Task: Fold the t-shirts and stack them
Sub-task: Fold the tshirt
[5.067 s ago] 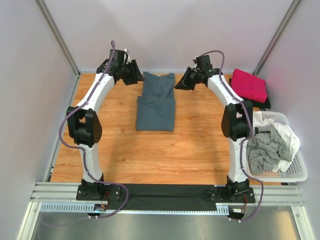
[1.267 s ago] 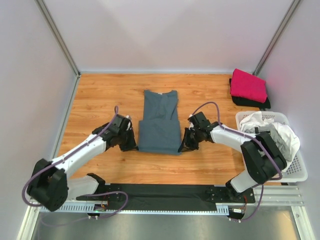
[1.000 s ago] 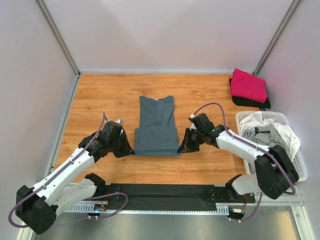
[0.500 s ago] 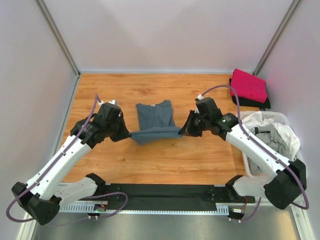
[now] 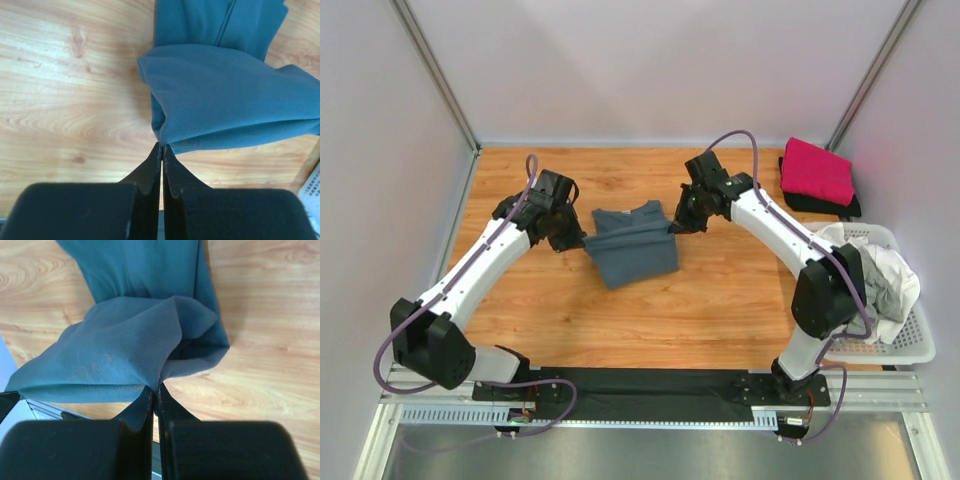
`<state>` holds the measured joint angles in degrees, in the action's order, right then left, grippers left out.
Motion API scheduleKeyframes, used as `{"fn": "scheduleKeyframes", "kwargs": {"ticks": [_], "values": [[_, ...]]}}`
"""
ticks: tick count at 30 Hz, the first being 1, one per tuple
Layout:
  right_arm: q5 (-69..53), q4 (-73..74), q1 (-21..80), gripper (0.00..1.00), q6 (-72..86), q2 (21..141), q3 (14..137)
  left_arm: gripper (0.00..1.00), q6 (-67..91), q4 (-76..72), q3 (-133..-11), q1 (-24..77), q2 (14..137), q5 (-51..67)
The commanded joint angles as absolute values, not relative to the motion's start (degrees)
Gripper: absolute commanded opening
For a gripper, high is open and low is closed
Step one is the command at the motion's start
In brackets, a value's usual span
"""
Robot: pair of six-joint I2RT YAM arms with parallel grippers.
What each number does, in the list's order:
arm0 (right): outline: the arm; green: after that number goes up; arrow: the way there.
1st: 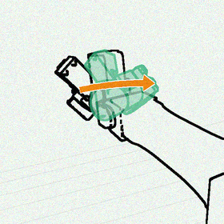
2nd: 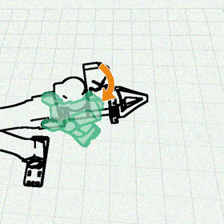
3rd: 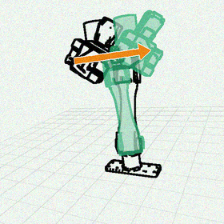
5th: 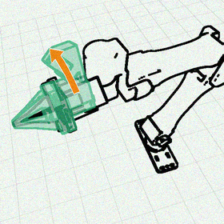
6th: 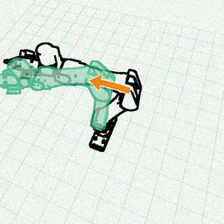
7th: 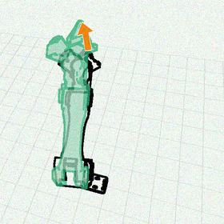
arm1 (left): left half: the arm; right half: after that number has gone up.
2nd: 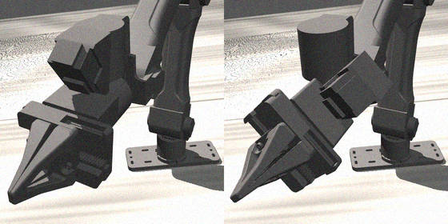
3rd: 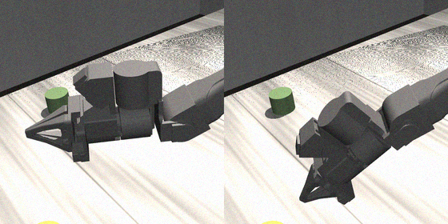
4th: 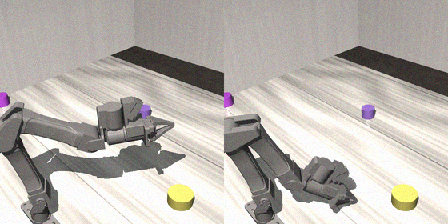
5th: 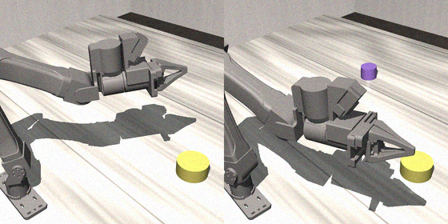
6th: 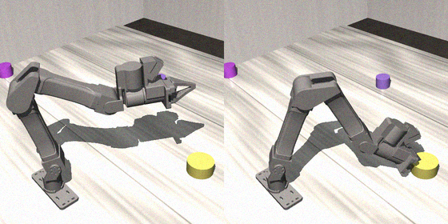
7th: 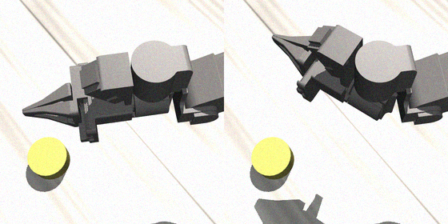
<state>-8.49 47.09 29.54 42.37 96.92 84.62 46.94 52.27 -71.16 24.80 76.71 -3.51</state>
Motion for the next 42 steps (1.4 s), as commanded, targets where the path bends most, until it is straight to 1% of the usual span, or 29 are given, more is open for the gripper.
{"fn": "scheduleKeyframes", "kwargs": {"ticks": [1, 5, 10, 15, 16, 17, 18, 19, 20, 21, 22, 23, 24, 27, 29, 30, 31, 32, 33, 34, 35, 36, 37, 38, 39, 40, 42], "values": [[-6.6, 49.4, 26.1, 0.0, 39.9, 100.5, 90.9, 0.0, 44.6, 50.4, -73.4, 21.1, 79.8, -1.9], [-10.4, 50.3, 24.2, 0.01, 38.7, 107.8, 96.4, 0.0, 44.5, 47.9, -75.1, 19.5, 84.6, 1.0], [-12.0, 50.7, 22.4, 0.01, 37.8, 114.7, 103.6, 0.0, 43.9, 45.5, -78.5, 17.0, 92.4, 2.5], [-16.4, 48.5, 20.7, 0.0, 38.0, 122.2, 108.7, 0.0, 42.4, 44.5, -85.1, 15.0, 101.0, 3.3], [-17.4, 47.9, 20.5, 0.01, 37.9, 124.5, 111.4, 0.0, 41.8, 44.5, -86.0, 14.5, 102.1, 3.3], [-19.1, 47.7, 20.1, 0.02, 38.0, 125.8, 113.0, 0.03, 41.6, 44.6, -88.0, 14.2, 103.2, 3.4], [-19.8, 47.5, 20.0, 0.12, 37.6, 127.2, 114.7, 0.11, 41.3, 44.6, -88.8, 13.9, 104.9, 3.3], [-20.3, 47.9, 20.0, 0.21, 37.3, 129.8, 119.0, 0.26, 40.6, 44.1, -89.3, 13.4, 105.6, 3.9], [-20.7, 48.2, 20.0, 0.27, 37.2, 131.0, 120.8, 0.49, 40.0, 43.3, -90.5, 13.0, 106.4, 4.7], [-20.9, 48.3, 20.0, 0.4, 37.0, 132.1, 122.9, 0.63, 39.5, 42.7, -91.4, 12.7, 107.8, 5.2], [-21.2, 48.6, 19.7, 0.48, 37.0, 133.7, 124.7, 0.76, 38.4, 42.6, -92.4, 12.4, 108.5, 5.8], [-21.4, 48.2, 19.5, 0.54, 37.2, 134.0, 127.0, 0.95, 37.9, 42.5, -94.3, 12.3, 109.1, 5.8], [-21.8, 47.6, 19.3, 0.61, 37.2, 134.2, 127.6, 0.99, 37.4, 42.3, -95.3, 12.1, 109.7, 5.5], [-21.8, 45.4, 18.5, 0.64, 37.1, 132.7, 128.0, 0.99, 33.8, 42.9, -98.9, 12.0, 109.1, 5.4], [-21.4, 44.9, 17.9, 0.65, 36.3, 129.8, 127.2, 0.98, 32.3, 42.0, -98.4, 12.0, 106.9, 7.5], [-21.0, 44.7, 17.9, 0.65, 35.4, 128.5, 124.9, 0.97, 32.3, 39.4, -97.3, 12.0, 103.8, 9.0], [-20.8, 43.9, 17.9, 0.61, 35.3, 125.7, 123.2, 0.94, 32.9, 37.9, -95.8, 12.0, 102.3, 13.0], [-21.8, 43.1, 18.1, 0.57, 35.5, 124.2, 121.5, 0.84, 34.1, 33.7, -91.8, 12.1, 100.7, 15.3], [-22.1, 42.2, 18.3, 0.47, 35.8, 122.6, 118.9, 0.79, 37.1, 31.7, -89.7, 12.2, 97.8, 17.1], [-22.3, 40.8, 18.5, 0.4, 35.9, 119.6, 114.7, 0.68, 38.8, 29.7, -87.5, 12.7, 96.6, 20.2], [-21.9, 40.3, 19.0, 0.25, 36.1, 118.1, 112.3, 0.4, 40.2, 26.1, -83.7, 13.0, 94.9, 21.1], [-21.8, 39.6, 19.4, 0.19, 36.7, 116.8, 108.5, 0.28, 42.4, 24.7, -82.1, 14.1, 94.3, 21.5], [-22.0, 37.8, 20.0, 0.15, 37.1, 114.6, 106.3, 0.13, 43.1, 22.3, -79.7, 14.8, 93.9, 21.4], [-22.2, 36.6, 20.5, 0.05, 37.4, 113.7, 104.4, 0.09, 43.7, 21.7, -78.9, 15.5, 94.0, 21.2], [-22.4, 34.7, 20.8, 0.02, 37.9, 112.8, 101.5, 0.07, 44.6, 21.3, -78.4, 15.8, 94.5, 21.6], [-22.4, 34.5, 21.4, 0.0, 37.8, 112.9, 100.8, 0.0, 45.0, 20.1, -77.8, 16.0, 95.0, 22.1], [-22.8, 34.3, 21.8, 0.0, 37.6, 114.4, 100.5, 0.0, 46.2, 19.3, -77.3, 16.1, 97.2, 22.7]]}}
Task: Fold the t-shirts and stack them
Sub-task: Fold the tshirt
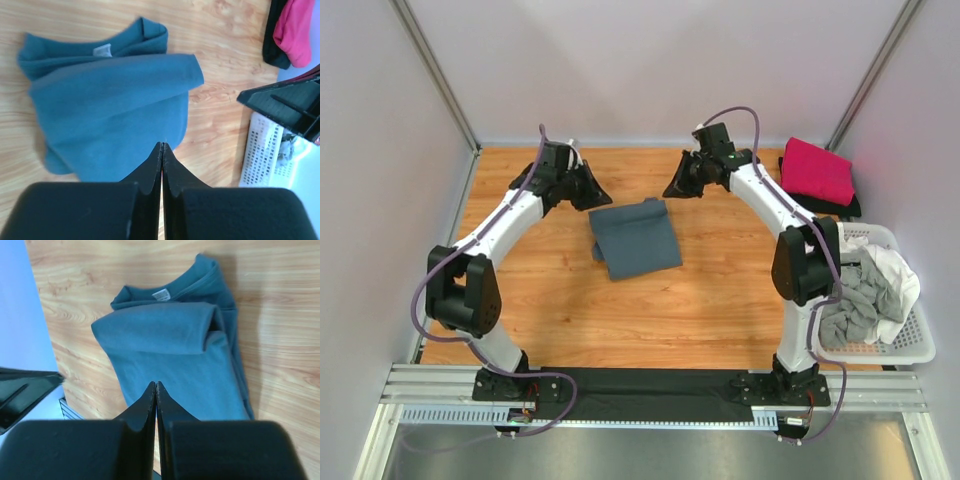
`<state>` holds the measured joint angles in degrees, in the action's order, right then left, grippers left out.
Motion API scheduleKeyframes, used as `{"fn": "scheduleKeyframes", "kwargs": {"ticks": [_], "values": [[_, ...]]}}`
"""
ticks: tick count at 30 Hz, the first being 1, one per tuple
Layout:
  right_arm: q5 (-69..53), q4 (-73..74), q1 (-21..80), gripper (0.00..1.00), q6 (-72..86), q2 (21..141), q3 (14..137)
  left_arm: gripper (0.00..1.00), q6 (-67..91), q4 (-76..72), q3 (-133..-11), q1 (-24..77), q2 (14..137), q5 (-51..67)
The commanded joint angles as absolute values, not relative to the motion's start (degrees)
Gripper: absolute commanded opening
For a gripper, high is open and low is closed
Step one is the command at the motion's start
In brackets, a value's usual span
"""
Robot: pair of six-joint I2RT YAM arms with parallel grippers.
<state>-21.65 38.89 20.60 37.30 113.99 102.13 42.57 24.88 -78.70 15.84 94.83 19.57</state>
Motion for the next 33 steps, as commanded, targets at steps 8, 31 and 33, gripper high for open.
{"fn": "scheduleKeyframes", "kwargs": {"ticks": [8, 31, 33], "values": [[-23.6, 35.5, 21.9, 0.0, 36.2, 124.5, 110.0, 0.0, 47.6, 18.4, -81.0, 16.0, 106.2, 18.7], [-26.1, 27.9, 19.5, 0.01, 36.7, 146.4, 129.6, 0.0, 41.2, 23.6, -99.4, 12.7, 129.0, 16.3], [-24.7, 29.3, 18.4, 0.06, 36.0, 145.5, 132.2, 0.02, 38.3, 23.6, -100.3, 12.7, 126.4, 17.1]]}}
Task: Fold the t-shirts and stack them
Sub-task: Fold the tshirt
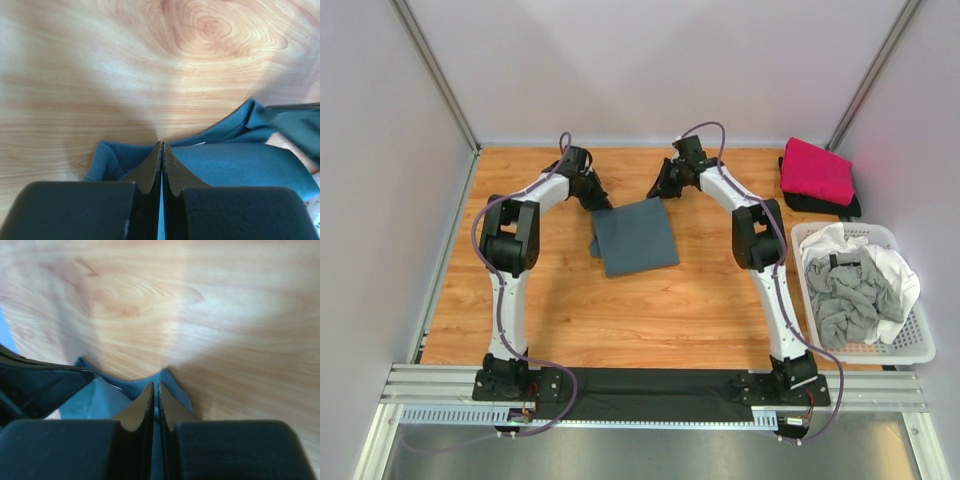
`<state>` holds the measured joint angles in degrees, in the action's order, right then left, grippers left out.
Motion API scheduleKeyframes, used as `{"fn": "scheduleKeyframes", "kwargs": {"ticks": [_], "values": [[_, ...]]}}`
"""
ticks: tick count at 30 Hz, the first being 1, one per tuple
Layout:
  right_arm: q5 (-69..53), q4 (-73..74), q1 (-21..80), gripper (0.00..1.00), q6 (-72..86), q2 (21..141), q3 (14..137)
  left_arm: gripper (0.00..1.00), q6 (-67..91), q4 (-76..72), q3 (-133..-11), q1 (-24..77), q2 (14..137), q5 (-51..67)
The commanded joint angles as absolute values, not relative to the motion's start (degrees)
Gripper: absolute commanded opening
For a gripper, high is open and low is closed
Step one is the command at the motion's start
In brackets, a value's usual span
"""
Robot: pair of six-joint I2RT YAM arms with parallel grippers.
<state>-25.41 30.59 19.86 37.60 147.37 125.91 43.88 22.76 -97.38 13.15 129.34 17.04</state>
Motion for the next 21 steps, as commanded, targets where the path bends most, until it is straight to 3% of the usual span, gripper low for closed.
{"fn": "scheduleKeyframes", "kwargs": {"ticks": [1, 4, 5, 6, 7, 10, 13, 15, 16, 17, 21], "values": [[-24.3, 29.8, 17.9, 0.09, 35.8, 144.2, 133.1, 0.04, 37.2, 24.1, -100.9, 12.6, 125.4, 17.4], [-22.9, 31.5, 15.7, 0.18, 34.6, 139.6, 133.9, 0.25, 32.5, 27.3, -104.1, 12.6, 120.6, 16.4], [-22.2, 32.1, 15.3, 0.18, 34.0, 138.1, 133.3, 0.38, 31.4, 27.9, -104.8, 12.6, 119.1, 16.0], [-21.0, 32.4, 14.7, 0.18, 33.3, 136.6, 132.6, 0.44, 30.5, 29.2, -104.7, 12.6, 116.0, 15.6], [-20.3, 32.8, 14.6, 0.18, 32.6, 133.4, 131.8, 0.49, 29.9, 29.4, -104.2, 12.6, 114.2, 15.0], [-20.1, 33.0, 14.6, 0.17, 30.9, 127.1, 126.3, 0.5, 29.6, 29.4, -99.4, 12.6, 107.5, 15.4], [-23.4, 31.3, 15.7, 0.08, 31.4, 122.4, 118.8, 0.4, 32.7, 26.1, -91.1, 12.7, 102.3, 19.4], [-24.4, 31.1, 17.3, 0.01, 30.1, 120.9, 114.3, 0.22, 36.1, 22.3, -84.1, 13.4, 99.8, 20.3], [-24.7, 31.2, 17.8, 0.01, 29.9, 120.3, 113.2, 0.09, 37.1, 21.3, -80.3, 13.5, 99.2, 21.1], [-25.6, 31.1, 18.9, 0.0, 29.8, 120.2, 112.2, 0.03, 39.0, 19.7, -78.8, 13.8, 98.8, 21.2], [-27.9, 30.6, 21.4, 0.0, 29.8, 121.8, 108.8, 0.0, 42.2, 16.8, -73.9, 15.3, 98.7, 22.4]]}}
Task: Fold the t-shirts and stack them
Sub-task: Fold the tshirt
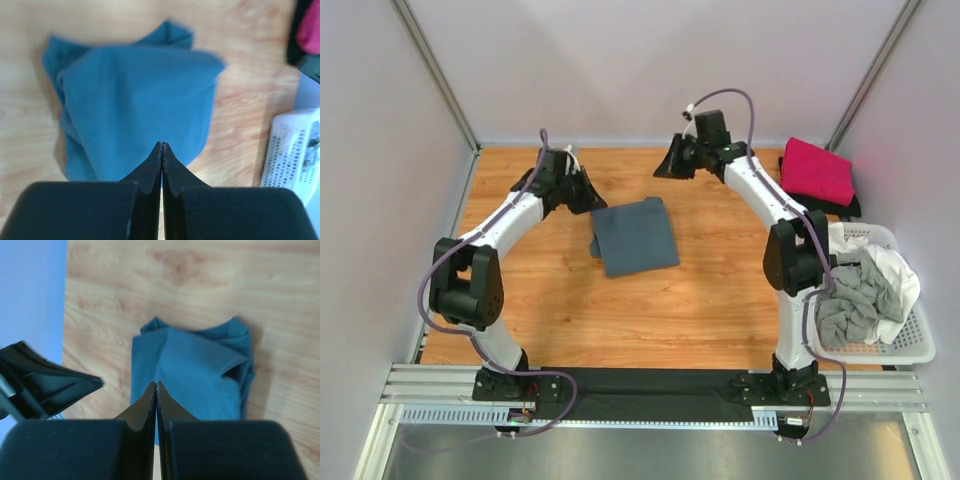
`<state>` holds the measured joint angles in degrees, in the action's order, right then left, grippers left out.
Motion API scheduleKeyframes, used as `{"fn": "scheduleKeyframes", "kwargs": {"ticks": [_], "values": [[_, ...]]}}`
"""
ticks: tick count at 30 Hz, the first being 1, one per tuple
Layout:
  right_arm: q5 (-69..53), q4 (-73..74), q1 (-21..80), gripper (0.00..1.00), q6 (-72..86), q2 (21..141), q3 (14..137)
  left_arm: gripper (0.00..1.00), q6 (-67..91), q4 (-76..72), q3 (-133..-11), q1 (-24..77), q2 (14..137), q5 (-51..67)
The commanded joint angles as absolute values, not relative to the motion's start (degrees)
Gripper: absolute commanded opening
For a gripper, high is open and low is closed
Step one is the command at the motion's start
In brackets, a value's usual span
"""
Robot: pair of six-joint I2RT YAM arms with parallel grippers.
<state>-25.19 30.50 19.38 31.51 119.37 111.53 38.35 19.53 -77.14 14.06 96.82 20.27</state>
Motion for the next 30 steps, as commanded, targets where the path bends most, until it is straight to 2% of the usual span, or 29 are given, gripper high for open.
{"fn": "scheduleKeyframes", "kwargs": {"ticks": [1, 10, 18, 24, 27, 28, 30], "values": [[-27.3, 31.0, 21.8, 0.0, 29.5, 122.4, 108.6, 0.0, 42.9, 16.6, -72.7, 15.5, 99.0, 22.4], [-23.9, 32.5, 22.2, 0.0, 28.7, 131.8, 112.0, 0.0, 44.7, 17.8, -68.4, 16.3, 104.8, 20.6], [-20.8, 30.8, 22.2, 0.0, 30.0, 137.7, 115.0, 0.0, 42.6, 20.1, -69.8, 16.3, 111.3, 19.3], [-21.3, 31.4, 22.1, 0.0, 30.3, 136.3, 115.4, 0.0, 39.3, 22.6, -70.8, 16.3, 106.6, 20.7], [-22.1, 32.1, 22.1, 0.0, 30.1, 134.0, 115.7, 0.09, 37.7, 25.6, -71.1, 16.3, 101.1, 20.7], [-22.4, 32.6, 22.1, 0.01, 30.1, 133.2, 116.0, 0.21, 37.2, 26.9, -70.8, 16.3, 99.5, 20.6], [-22.6, 33.2, 22.1, 0.0, 29.9, 130.5, 116.3, 0.3, 36.8, 28.1, -70.1, 16.3, 95.0, 19.3]]}}
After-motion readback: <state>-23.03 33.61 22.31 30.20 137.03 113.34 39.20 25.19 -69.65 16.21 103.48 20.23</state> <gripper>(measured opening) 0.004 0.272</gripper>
